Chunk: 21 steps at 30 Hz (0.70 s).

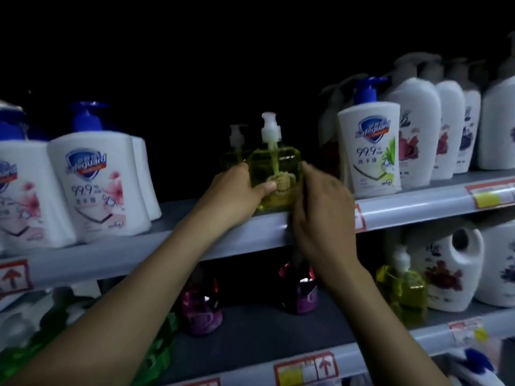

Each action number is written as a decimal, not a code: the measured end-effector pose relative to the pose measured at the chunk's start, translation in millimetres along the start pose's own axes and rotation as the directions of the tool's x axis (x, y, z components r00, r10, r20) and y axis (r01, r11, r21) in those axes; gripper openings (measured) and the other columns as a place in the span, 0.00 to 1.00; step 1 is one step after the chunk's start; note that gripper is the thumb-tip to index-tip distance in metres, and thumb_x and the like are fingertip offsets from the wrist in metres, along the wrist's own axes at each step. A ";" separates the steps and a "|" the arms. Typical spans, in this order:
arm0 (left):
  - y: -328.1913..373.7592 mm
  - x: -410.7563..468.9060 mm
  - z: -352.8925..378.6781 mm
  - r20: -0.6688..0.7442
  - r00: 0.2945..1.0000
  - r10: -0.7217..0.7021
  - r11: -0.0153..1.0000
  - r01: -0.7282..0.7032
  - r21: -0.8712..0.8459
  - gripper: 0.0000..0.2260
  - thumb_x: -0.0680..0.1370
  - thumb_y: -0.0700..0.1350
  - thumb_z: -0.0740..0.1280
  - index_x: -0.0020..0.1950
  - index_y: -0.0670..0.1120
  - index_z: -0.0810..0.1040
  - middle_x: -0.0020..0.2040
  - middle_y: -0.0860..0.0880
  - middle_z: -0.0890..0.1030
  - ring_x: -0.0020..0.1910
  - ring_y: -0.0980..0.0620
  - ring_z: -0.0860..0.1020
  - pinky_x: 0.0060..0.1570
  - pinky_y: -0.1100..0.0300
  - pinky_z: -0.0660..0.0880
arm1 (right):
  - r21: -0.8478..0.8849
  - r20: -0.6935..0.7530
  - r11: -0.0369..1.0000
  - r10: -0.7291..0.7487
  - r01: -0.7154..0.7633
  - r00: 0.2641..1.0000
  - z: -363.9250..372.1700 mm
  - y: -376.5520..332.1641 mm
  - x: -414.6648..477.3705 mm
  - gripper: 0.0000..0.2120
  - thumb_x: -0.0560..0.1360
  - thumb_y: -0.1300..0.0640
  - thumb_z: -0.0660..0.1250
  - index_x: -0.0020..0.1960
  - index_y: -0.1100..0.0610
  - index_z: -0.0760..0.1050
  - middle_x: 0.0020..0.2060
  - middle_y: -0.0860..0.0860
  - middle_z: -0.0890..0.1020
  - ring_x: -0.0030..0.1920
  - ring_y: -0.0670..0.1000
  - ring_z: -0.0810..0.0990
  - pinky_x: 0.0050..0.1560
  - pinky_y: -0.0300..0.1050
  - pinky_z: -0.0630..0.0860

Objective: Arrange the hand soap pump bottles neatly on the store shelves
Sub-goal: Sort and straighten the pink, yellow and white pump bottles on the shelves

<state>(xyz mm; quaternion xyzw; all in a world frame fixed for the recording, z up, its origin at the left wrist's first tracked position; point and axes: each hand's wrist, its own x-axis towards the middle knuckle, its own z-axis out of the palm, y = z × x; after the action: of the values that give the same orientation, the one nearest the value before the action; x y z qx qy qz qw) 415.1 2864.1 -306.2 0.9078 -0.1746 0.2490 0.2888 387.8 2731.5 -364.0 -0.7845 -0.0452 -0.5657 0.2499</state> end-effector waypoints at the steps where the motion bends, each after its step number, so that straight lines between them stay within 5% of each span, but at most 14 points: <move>1: 0.9 -10.9 -3.1 -0.087 0.995 0.051 0.999 -0.051 -0.003 0.13 0.78 0.53 0.66 0.59 0.49 0.75 0.51 0.49 0.82 0.49 0.53 0.79 0.51 0.55 0.76 | 0.106 -0.065 0.994 0.023 -0.016 0.998 -6.5 -1.3 -8.7 0.18 0.75 0.61 0.59 0.64 0.61 0.73 0.55 0.57 0.80 0.57 0.56 0.76 0.61 0.48 0.69; 4: -8.2 -69.7 -11.5 -0.481 0.807 0.342 0.930 -0.364 0.051 0.06 0.79 0.39 0.63 0.53 0.40 0.78 0.46 0.45 0.80 0.42 0.55 0.74 0.43 0.62 0.71 | 0.279 -0.215 0.960 0.089 -0.026 0.973 -28.5 -0.9 -57.6 0.10 0.71 0.68 0.60 0.49 0.63 0.76 0.44 0.55 0.77 0.47 0.51 0.75 0.50 0.40 0.69; 5: -17.9 -95.6 -6.6 -0.495 0.768 0.406 0.904 -0.418 0.092 0.06 0.78 0.36 0.62 0.49 0.38 0.78 0.43 0.43 0.79 0.41 0.53 0.74 0.42 0.62 0.69 | 0.323 -0.186 0.945 0.119 -0.054 0.975 -33.2 -0.5 -76.1 0.08 0.70 0.69 0.60 0.45 0.62 0.76 0.41 0.52 0.76 0.43 0.48 0.74 0.46 0.36 0.68; 7: -50.2 -146.8 18.4 -0.346 0.828 0.440 0.896 -0.433 0.103 0.07 0.78 0.36 0.60 0.46 0.38 0.77 0.42 0.44 0.77 0.41 0.50 0.74 0.44 0.62 0.68 | 0.416 -0.036 0.890 0.223 -0.188 0.974 -32.4 -2.3 -100.8 0.08 0.68 0.68 0.60 0.41 0.58 0.74 0.37 0.51 0.76 0.39 0.46 0.73 0.41 0.36 0.67; 10: -103.2 -197.1 61.8 -0.016 0.992 0.125 0.992 -0.124 0.035 0.12 0.78 0.39 0.61 0.61 0.48 0.75 0.56 0.52 0.72 0.48 0.52 0.75 0.47 0.68 0.67 | 0.312 0.202 0.899 0.254 -0.308 0.946 -15.2 0.7 -117.7 0.10 0.69 0.67 0.62 0.45 0.53 0.72 0.41 0.49 0.75 0.40 0.46 0.73 0.42 0.39 0.67; 13: -123.7 -199.9 80.9 0.090 0.981 -0.175 0.984 0.171 0.045 0.27 0.77 0.37 0.64 0.73 0.55 0.63 0.67 0.50 0.62 0.52 0.50 0.74 0.47 0.65 0.67 | 0.086 0.390 0.948 0.249 -0.305 0.886 -2.4 25.4 -126.2 0.23 0.66 0.69 0.63 0.57 0.51 0.71 0.55 0.53 0.70 0.52 0.56 0.75 0.52 0.49 0.75; 15: -125.0 -185.0 84.6 0.083 0.970 -0.228 0.972 0.222 0.073 0.30 0.77 0.35 0.63 0.76 0.55 0.60 0.71 0.47 0.57 0.54 0.48 0.74 0.48 0.68 0.66 | -0.042 0.543 0.963 0.245 -0.265 0.803 4.3 46.8 -122.5 0.33 0.64 0.70 0.62 0.67 0.50 0.67 0.62 0.60 0.65 0.60 0.65 0.71 0.61 0.54 0.73; 18: -125.5 -156.2 86.1 0.086 0.960 -0.266 0.957 0.252 0.145 0.30 0.77 0.32 0.61 0.76 0.53 0.60 0.73 0.42 0.55 0.57 0.45 0.73 0.48 0.68 0.64 | -0.206 0.701 0.965 0.260 -0.161 0.664 18.1 76.2 -105.5 0.32 0.68 0.69 0.62 0.70 0.53 0.65 0.58 0.63 0.64 0.57 0.70 0.69 0.61 0.55 0.72; 21: -134.1 -135.5 81.2 0.119 0.949 -0.291 0.921 0.244 0.304 0.25 0.78 0.36 0.63 0.73 0.49 0.63 0.64 0.39 0.62 0.42 0.45 0.70 0.45 0.58 0.67 | -0.243 0.821 0.961 0.275 -0.130 0.500 30.1 99.7 -97.4 0.29 0.71 0.67 0.66 0.70 0.56 0.65 0.58 0.64 0.67 0.60 0.67 0.69 0.62 0.51 0.69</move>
<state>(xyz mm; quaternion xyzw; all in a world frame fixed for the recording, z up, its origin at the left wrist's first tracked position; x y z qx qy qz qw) 394.9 2941.5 -497.3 0.9724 -0.0337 0.1554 0.1711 414.4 2678.6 -493.7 -0.9758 -0.0264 -0.0809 0.2014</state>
